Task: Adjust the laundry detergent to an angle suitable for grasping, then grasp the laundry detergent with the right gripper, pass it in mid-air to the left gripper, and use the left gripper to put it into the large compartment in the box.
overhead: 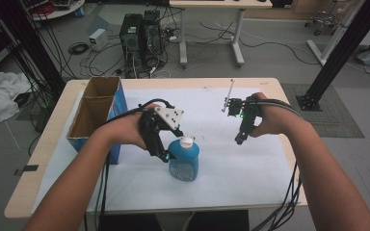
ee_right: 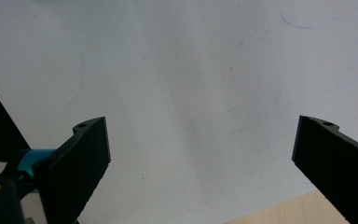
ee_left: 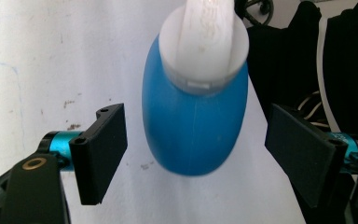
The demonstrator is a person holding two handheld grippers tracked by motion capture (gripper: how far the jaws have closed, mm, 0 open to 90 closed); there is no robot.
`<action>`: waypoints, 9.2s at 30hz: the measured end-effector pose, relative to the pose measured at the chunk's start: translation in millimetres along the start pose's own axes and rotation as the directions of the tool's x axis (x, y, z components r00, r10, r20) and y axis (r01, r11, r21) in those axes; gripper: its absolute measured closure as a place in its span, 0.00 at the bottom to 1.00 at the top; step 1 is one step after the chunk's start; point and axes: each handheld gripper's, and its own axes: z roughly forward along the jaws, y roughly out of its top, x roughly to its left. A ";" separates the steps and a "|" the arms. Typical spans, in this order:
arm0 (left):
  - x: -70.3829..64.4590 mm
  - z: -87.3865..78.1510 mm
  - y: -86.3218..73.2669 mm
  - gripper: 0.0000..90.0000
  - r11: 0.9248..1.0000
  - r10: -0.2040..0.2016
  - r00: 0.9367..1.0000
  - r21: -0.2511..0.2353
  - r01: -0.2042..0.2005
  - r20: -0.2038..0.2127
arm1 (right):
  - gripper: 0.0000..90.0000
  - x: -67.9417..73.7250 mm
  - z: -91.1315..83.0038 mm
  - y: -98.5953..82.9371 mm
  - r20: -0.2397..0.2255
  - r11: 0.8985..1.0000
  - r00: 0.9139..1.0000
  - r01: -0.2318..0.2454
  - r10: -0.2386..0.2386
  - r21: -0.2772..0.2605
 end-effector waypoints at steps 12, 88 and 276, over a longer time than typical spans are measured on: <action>-7.2 -24.8 -9.8 0.18 0.990 -0.071 0.995 0.120 0.080 -0.073 | 0.04 2.3 -0.1 5.8 0.001 1.000 1.000 0.005 -0.005 -0.001; -9.5 -57.4 -10.4 0.07 0.830 -0.232 0.939 0.452 0.327 -0.252 | 0.04 16.5 -14.7 11.6 0.008 0.998 0.998 0.058 -0.058 -0.020; -11.7 -53.9 -41.9 0.07 0.881 -0.241 0.945 0.360 0.308 -0.219 | 0.22 120.2 108.8 28.6 -0.115 0.581 0.989 -0.041 -0.090 -0.813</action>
